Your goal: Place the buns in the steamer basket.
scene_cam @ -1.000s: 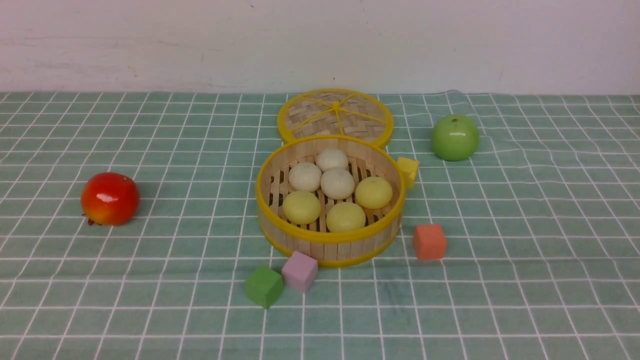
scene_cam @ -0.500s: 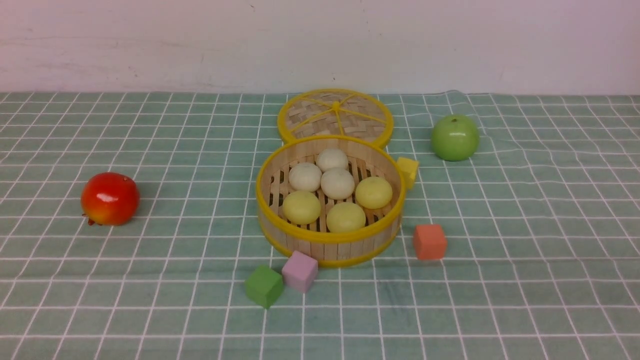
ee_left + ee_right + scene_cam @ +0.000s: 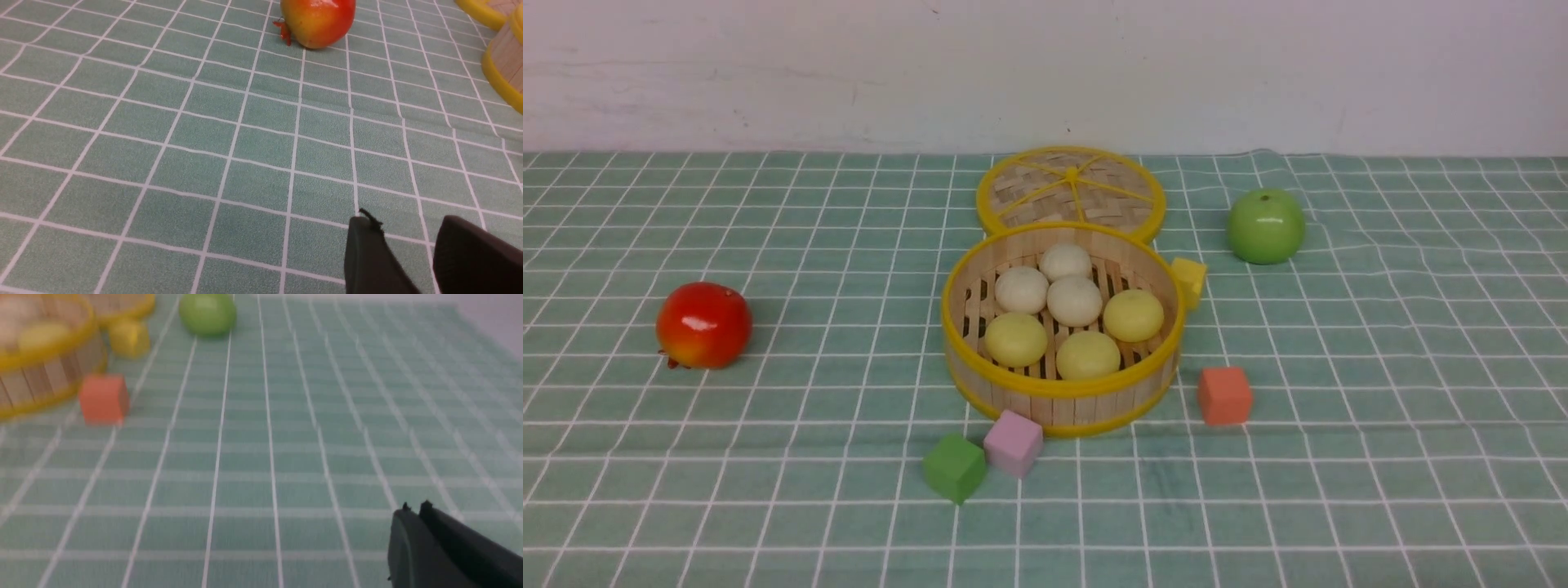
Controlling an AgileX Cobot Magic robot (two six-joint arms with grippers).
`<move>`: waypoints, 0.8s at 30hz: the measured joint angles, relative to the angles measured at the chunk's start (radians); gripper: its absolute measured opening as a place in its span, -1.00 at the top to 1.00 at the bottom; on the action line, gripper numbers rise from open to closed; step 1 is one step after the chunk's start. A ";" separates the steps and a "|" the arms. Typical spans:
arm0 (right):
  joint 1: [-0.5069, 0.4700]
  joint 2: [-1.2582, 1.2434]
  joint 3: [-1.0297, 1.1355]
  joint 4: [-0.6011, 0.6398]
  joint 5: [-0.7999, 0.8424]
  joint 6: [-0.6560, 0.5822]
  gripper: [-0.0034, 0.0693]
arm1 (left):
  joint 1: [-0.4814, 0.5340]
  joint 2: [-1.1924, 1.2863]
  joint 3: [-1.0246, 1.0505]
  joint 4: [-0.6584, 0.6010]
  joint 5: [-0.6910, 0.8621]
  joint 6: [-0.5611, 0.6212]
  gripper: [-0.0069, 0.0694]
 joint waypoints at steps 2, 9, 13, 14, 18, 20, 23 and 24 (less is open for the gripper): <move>0.000 -0.001 0.000 0.000 0.004 0.000 0.84 | 0.000 0.000 0.000 -0.001 0.000 0.000 0.19; 0.000 -0.001 0.000 0.008 0.005 0.000 0.82 | 0.000 0.000 0.000 0.000 0.000 0.000 0.19; 0.000 -0.001 0.000 0.011 0.006 0.000 0.81 | 0.000 0.000 0.000 0.000 0.000 0.000 0.19; 0.000 -0.001 0.000 0.012 0.006 0.000 0.81 | 0.000 0.000 0.000 0.000 0.000 0.000 0.19; 0.000 -0.001 0.000 0.012 0.006 0.000 0.79 | 0.000 0.000 0.000 0.000 0.000 0.000 0.19; 0.000 -0.001 0.000 0.012 0.006 0.000 0.78 | 0.000 0.000 0.000 0.000 0.000 0.000 0.19; 0.000 -0.001 0.000 0.012 0.006 0.000 0.77 | 0.000 0.000 0.000 0.000 0.000 0.000 0.19; 0.000 -0.001 0.000 0.012 0.006 0.000 0.76 | 0.000 0.000 0.000 0.000 0.000 0.000 0.19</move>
